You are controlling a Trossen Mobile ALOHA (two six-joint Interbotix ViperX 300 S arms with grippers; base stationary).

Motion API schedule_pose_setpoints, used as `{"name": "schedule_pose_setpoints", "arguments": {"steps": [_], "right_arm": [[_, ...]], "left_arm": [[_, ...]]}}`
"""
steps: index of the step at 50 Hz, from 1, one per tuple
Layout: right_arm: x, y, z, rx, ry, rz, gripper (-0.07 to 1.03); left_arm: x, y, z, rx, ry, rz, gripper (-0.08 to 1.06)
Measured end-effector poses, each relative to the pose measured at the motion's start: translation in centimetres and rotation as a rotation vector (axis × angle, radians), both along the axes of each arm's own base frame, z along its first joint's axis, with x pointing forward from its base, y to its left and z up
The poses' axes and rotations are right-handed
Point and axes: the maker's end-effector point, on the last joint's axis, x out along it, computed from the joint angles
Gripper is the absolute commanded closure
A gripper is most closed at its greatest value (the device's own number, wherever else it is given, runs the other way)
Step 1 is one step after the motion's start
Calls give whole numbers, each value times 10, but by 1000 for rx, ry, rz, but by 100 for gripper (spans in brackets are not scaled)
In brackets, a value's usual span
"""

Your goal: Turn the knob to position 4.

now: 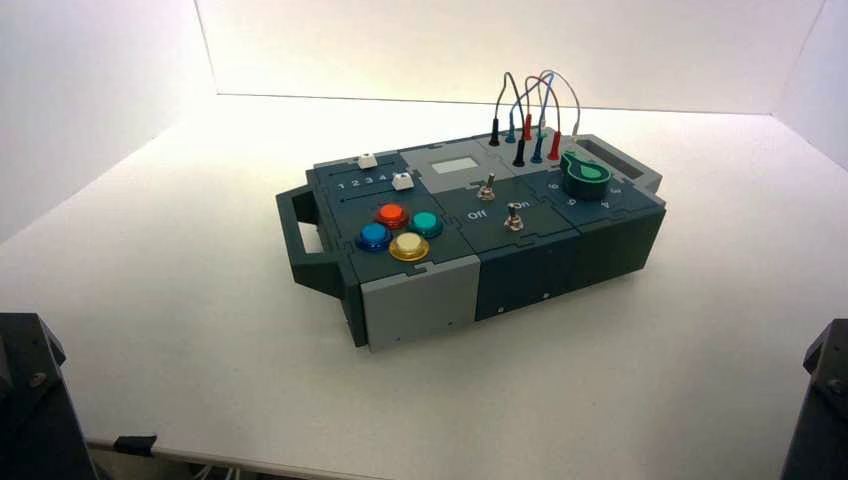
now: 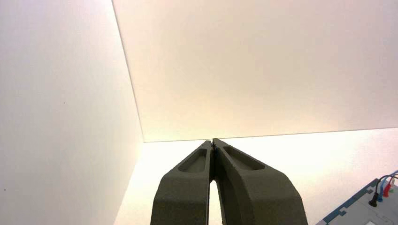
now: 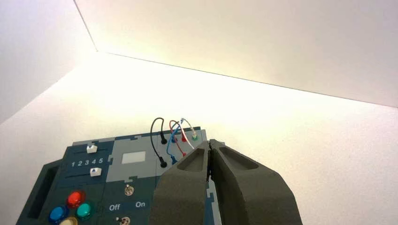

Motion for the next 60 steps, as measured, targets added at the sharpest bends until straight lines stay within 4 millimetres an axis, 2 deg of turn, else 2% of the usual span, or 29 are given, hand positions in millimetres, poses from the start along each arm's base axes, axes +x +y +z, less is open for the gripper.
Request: {"name": "schedule_pose_setpoints", "arguments": {"steps": [23, 32, 46, 60], "right_arm": [[0, 0, 0, 0, 0, 1, 98], [1, 1, -3, 7, 19, 1, 98], [13, 15, -48, -28, 252, 34, 98], [28, 48, -92, -108, 504, 128, 98]], "left_arm": [[0, -2, 0, 0, 0, -8, 101], [4, -7, -7, 1, 31, -29, 101], [12, -15, -21, 12, 94, -61, 101], [19, -19, -31, 18, 152, -76, 101]]}}
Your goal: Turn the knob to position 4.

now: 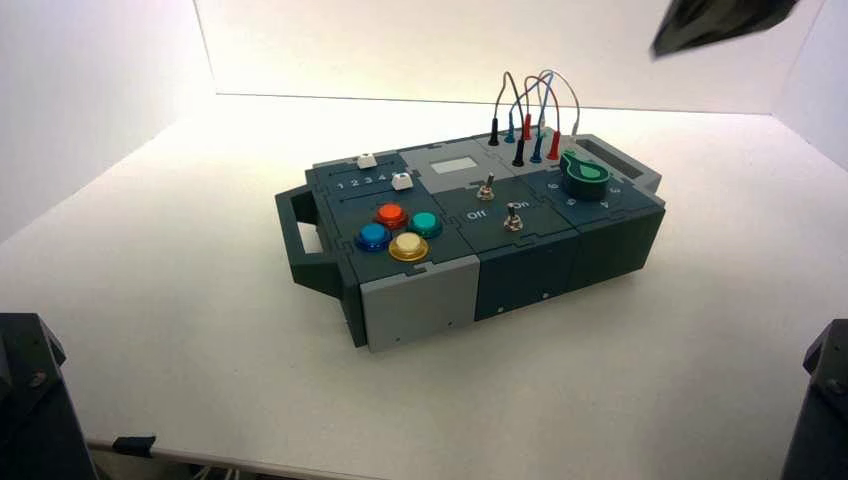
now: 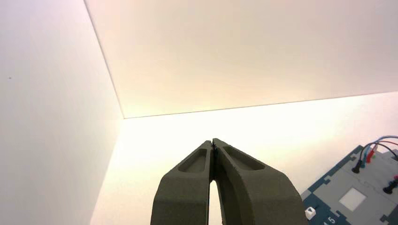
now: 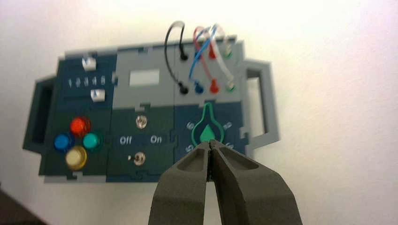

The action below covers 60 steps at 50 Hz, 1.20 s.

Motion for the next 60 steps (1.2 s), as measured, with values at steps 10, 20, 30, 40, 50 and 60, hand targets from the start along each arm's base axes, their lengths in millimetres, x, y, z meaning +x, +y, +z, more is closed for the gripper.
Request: {"name": "schedule_pose_setpoints", "arguments": {"steps": [10, 20, 30, 40, 50, 60], "right_arm": [[16, 13, -18, -34, 97, 18, 98], [28, 24, -33, -66, 172, 39, 98], [35, 43, -44, -82, 222, 77, 98], [34, 52, -53, -92, 263, 95, 98], [36, 52, -66, -112, 301, 94, 98], [35, 50, -83, -139, 343, 94, 98]], "left_arm": [[0, -2, -4, 4, 19, -9, 101], [0, -3, -4, 5, 22, -12, 101], [0, -3, -3, 5, 21, -12, 101], [0, -3, -3, 3, 21, -12, 101], [0, -3, -4, 5, 22, -12, 101], [0, -3, -2, 3, 18, -12, 101]]}}
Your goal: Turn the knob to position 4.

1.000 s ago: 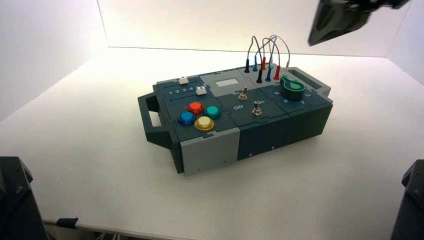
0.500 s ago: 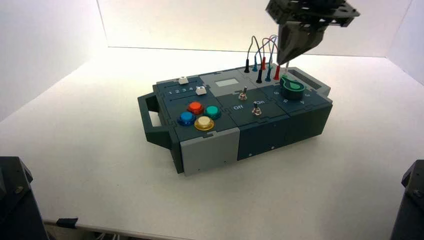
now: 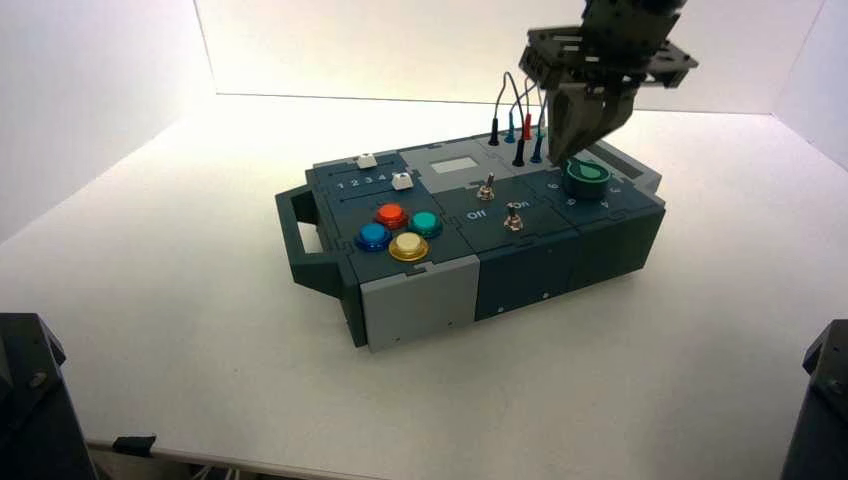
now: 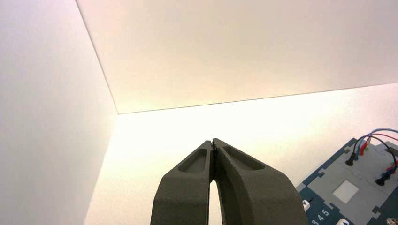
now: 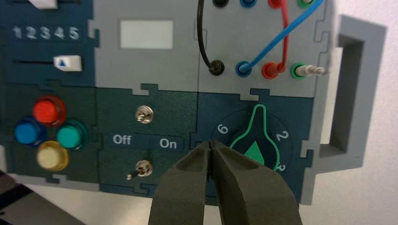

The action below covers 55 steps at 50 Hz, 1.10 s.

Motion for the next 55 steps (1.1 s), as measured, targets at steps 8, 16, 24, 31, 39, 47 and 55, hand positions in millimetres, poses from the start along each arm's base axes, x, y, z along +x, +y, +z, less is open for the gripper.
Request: {"name": "schedule_pose_setpoints", "arguments": {"steps": [8, 16, 24, 31, 39, 47, 55], "right_arm": [[5, 1, -1, -5, -12, 5, 98], [16, 2, 4, -5, -34, 5, 98], [23, -4, 4, -10, -33, -17, 98], [25, -9, 2, -19, -30, -27, 98], [25, -10, -1, -24, -22, -27, 98], [24, -11, -7, -33, -4, -29, 98], [24, -11, -13, -39, 9, -28, 98]], "left_arm": [[-1, 0, 1, 0, -6, 0, 101], [-2, 0, 4, -1, -17, -2, 101], [-3, 1, 6, -3, -26, 0, 101], [-4, 1, 8, -5, -32, 0, 101], [-5, 0, 8, -6, -35, -2, 101], [-5, 0, 9, -5, -37, -2, 101], [-5, 1, 10, -5, -41, -2, 101]]}}
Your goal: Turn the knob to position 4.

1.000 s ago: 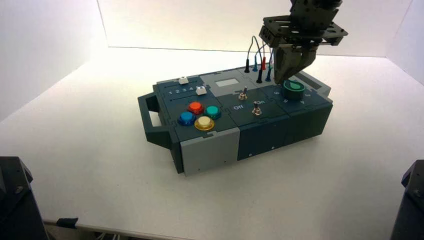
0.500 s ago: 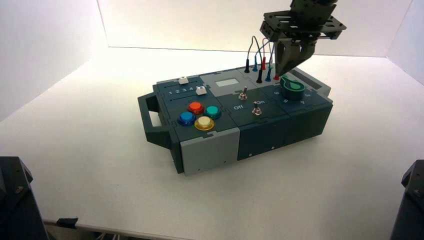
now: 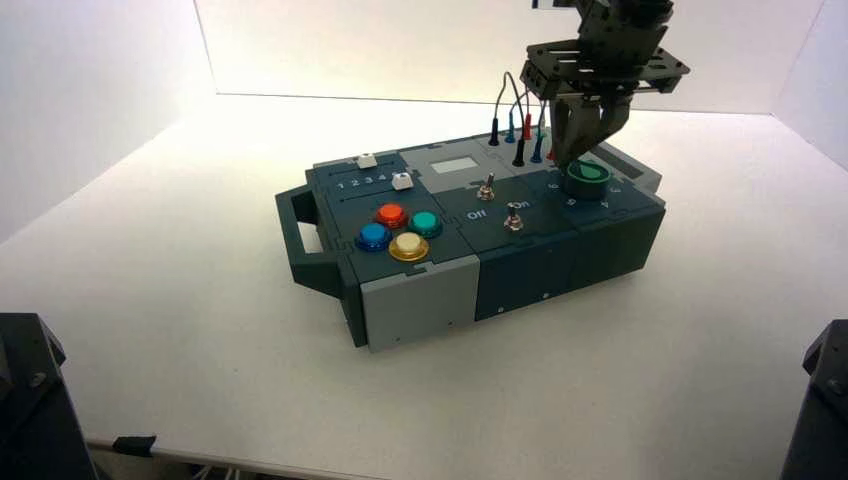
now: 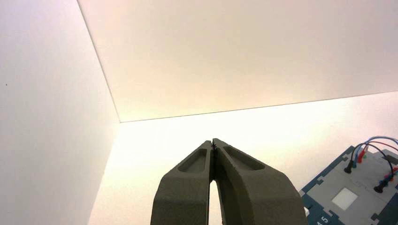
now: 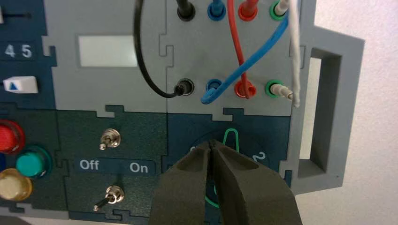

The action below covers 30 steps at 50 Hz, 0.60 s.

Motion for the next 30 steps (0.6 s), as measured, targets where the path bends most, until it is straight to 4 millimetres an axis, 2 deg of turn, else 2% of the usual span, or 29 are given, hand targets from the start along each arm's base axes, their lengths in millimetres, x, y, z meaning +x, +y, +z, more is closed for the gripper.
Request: {"name": "schedule_pose_setpoints", "arguments": {"steps": [17, 30], "right_arm": [[9, 1, -4, -3, 6, -8, 98], [17, -10, -8, -11, 14, -43, 98]], "left_arm": [[-1, 0, 1, -1, -5, 0, 101], [-1, 0, 1, -1, -5, 0, 101]]}}
